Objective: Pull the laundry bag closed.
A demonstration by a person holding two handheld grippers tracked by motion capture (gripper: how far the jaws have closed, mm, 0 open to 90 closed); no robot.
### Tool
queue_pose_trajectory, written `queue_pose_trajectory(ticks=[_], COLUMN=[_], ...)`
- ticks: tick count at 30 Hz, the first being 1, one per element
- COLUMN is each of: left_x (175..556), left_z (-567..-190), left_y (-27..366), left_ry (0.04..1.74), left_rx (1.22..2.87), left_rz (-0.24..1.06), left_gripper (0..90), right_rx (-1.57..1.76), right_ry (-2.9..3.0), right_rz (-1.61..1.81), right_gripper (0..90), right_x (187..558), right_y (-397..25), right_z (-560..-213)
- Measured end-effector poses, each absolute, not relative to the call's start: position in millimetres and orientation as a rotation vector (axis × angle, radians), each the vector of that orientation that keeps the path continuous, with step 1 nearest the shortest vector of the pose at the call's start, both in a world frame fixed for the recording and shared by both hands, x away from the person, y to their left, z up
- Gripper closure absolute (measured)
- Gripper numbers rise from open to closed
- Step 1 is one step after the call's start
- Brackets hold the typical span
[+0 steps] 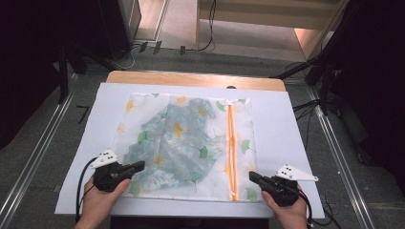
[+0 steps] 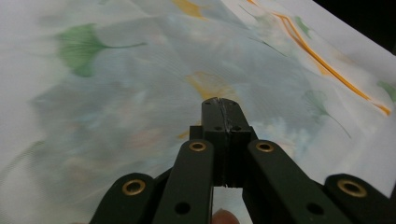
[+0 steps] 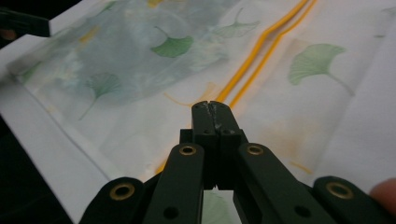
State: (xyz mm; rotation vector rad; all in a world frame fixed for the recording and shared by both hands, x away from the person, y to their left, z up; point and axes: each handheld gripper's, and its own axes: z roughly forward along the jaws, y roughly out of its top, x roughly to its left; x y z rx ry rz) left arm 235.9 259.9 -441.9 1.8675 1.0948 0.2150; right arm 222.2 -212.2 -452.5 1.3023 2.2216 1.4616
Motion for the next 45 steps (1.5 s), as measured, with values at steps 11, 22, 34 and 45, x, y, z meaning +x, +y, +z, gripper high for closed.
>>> queue_pose_trajectory(ticks=[11,22,34,45], left_x=[236.6,228.8,229.4,226.8], left_z=[-457.0,-471.5,-478.6,-475.2], left_y=[202.0,140.4,132.3,112.1], left_ry=[1.004,0.893,0.914,0.854], left_rx=[1.968,2.044,2.097,2.113], left_rz=[0.137,0.046,0.037,0.022], left_gripper=[90.0,90.0,90.0,89.4], right_rx=[1.219,1.156,1.176,1.195], right_ry=[2.425,2.544,2.566,2.565], right_rz=[1.42,1.268,1.246,1.297], right_gripper=[78.6,69.4,90.0,90.0], right_x=[219.6,218.6,220.5,221.7], right_y=[-183.9,-167.8,-171.2,-175.0], right_z=[-465.3,-474.5,-475.0,-472.1])
